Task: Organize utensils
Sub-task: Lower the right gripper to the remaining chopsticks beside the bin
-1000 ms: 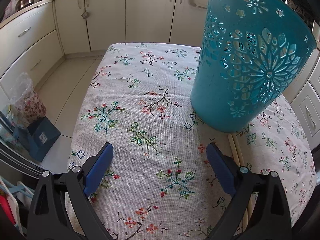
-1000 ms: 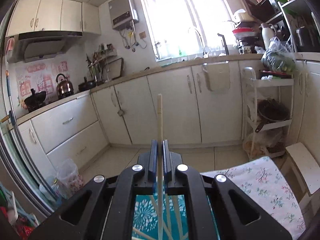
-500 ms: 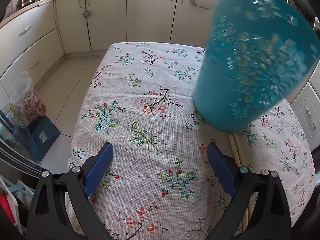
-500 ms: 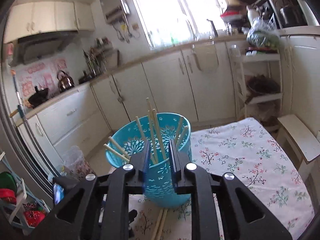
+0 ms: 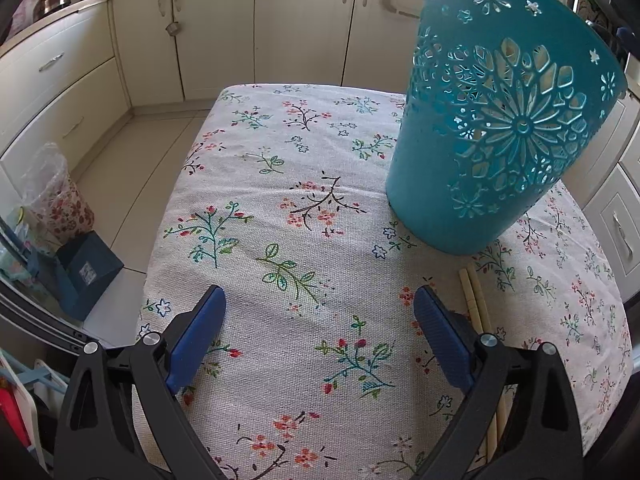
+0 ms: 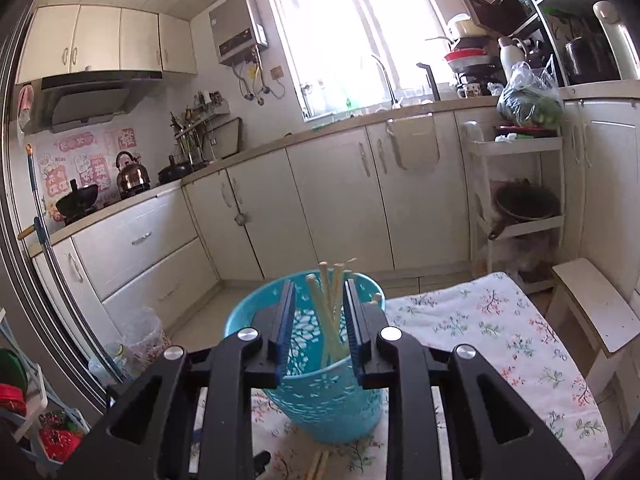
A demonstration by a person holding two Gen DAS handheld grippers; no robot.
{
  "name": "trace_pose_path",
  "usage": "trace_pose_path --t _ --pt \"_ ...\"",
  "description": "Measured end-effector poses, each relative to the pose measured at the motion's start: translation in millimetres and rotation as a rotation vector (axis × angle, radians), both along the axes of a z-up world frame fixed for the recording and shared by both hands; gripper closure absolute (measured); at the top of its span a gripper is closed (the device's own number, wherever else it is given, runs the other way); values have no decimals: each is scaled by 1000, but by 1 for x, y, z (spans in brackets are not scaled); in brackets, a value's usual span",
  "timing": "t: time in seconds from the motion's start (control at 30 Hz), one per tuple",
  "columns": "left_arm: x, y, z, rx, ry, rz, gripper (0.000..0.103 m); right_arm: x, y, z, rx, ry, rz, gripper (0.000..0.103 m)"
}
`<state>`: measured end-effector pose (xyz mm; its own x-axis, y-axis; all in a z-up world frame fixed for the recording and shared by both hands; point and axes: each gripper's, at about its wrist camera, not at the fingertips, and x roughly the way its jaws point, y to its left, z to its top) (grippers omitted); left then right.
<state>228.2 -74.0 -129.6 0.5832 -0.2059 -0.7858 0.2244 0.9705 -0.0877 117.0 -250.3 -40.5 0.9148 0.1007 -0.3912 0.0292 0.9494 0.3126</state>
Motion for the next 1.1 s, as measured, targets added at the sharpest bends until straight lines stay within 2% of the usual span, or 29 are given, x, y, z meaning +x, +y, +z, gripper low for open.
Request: trace_pose_path --t 0.07,0.17,0.23,0.27,0.37,0.43,0.67,0.87,1.0,1.1 --pt "0 1 0 -5 0 1 12 -12 -2 1 10 -9 -16 70" --pt "-1 2 0 -13 -1 2 12 -35 1 -11 -1 44 -37 70" --pt "-1 3 0 -18 -2 6 12 -43 7 -35 6 159 -17 71" --pt "-1 3 0 -18 -2 8 12 -43 14 -59 18 266 26 78" --pt "-1 4 0 -22 -2 13 12 -37 34 -102 16 427 112 92" --pt "0 4 0 -21 -2 17 12 -30 43 -115 12 475 141 92" --pt "1 3 0 -17 0 17 11 -12 58 -134 -35 578 167 94" --pt "1 2 0 -17 1 16 11 -19 55 -136 -111 611 151 95" --pt "1 3 0 -15 1 16 10 -32 39 -135 -103 617 101 95" --pt "1 2 -1 -12 1 15 10 -37 28 -135 -72 607 83 92"
